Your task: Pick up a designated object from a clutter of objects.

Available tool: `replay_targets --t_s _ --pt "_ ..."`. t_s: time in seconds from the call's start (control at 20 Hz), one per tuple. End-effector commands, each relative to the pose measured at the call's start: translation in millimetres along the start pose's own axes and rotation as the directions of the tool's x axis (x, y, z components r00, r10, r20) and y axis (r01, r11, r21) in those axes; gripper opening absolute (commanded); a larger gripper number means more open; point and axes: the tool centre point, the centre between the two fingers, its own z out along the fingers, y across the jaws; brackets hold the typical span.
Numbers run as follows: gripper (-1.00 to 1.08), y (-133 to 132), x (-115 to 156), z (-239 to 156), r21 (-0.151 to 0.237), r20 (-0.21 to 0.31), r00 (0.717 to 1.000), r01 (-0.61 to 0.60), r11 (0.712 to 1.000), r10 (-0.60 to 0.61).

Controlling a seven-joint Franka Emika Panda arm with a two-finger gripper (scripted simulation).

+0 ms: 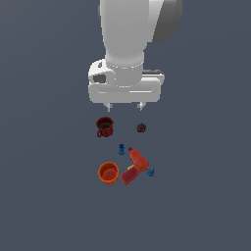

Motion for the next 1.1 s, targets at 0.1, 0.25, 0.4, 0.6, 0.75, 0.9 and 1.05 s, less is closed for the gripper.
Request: replay_targets --t_s 0.1,0.25,0.4,0.6,0.75,0.9,1.05 --pt "1.00 -2 0 -1 0.002 -0.002 1.000 0.005 1.000 -0.005" --pt "1.00 -13 1 -7 0.010 -0.011 0.999 0.030 0.999 -0.030" --pt "1.00 -23 2 -12 0.018 -0.020 0.998 0.056 0.998 -0.055" --pt "1.00 -24 2 -12 0.018 -0.020 0.998 0.056 0.998 -0.056" --pt "1.00 -23 3 -10 0.018 -0.020 0.998 0.058 0.998 -0.057" --pt "1.00 -22 5 -2 0.018 -0.021 0.998 0.060 0.998 -0.060" --pt "1.00 -20 8 10 0.017 -0.021 0.998 0.064 0.998 -0.063"
